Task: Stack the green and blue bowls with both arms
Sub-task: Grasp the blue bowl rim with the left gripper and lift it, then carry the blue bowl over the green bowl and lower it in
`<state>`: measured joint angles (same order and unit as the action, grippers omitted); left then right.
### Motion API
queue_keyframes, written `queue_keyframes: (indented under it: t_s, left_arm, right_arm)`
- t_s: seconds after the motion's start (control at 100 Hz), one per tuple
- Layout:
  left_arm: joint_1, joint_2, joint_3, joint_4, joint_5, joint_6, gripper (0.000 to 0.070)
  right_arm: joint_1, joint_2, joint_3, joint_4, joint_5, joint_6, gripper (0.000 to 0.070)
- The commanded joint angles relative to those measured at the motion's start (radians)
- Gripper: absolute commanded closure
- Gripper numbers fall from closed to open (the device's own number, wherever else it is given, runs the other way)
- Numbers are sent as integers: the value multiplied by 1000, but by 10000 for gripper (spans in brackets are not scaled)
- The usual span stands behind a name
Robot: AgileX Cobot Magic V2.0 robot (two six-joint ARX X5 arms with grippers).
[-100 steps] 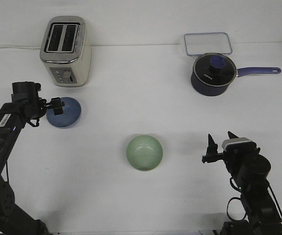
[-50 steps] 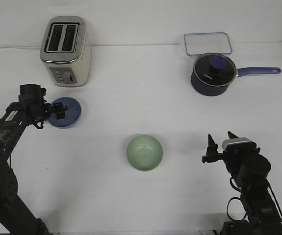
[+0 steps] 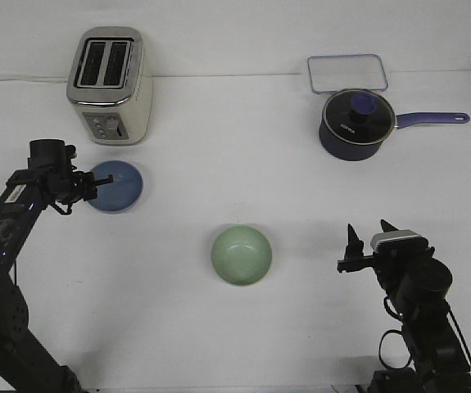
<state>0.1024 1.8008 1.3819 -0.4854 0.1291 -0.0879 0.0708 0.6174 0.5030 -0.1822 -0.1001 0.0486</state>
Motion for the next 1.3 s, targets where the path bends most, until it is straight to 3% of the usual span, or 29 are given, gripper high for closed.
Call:
queue_keyframes:
  t_s: [0.0, 0.18, 0.39, 0.76, 1.079, 1.219, 1.289]
  left_arm:
    - [-2, -56, 18, -4, 54, 1, 695]
    - [-58, -195, 18, -54, 110, -12, 695]
    - [-216, -278, 18, -109, 119, -27, 695]
    - [-576, -235, 18, -93, 158, -45, 695]
    - [-715, -134, 18, -37, 157, -90, 694]
    - [-737, -100, 18, -42, 156, -91, 673]
    - [-738, -86, 18, -45, 157, -94, 565]
  right_arm:
    - [1, 5, 13, 11, 5, 0, 220]
    - [1, 5, 13, 11, 31, 0, 220]
    - [1, 5, 13, 10, 30, 0, 220]
    - [1, 5, 13, 11, 30, 0, 220]
    - [1, 5, 13, 10, 29, 0, 220]
    - [1, 5, 13, 10, 29, 0, 220]
    - [1, 5, 13, 10, 29, 0, 220]
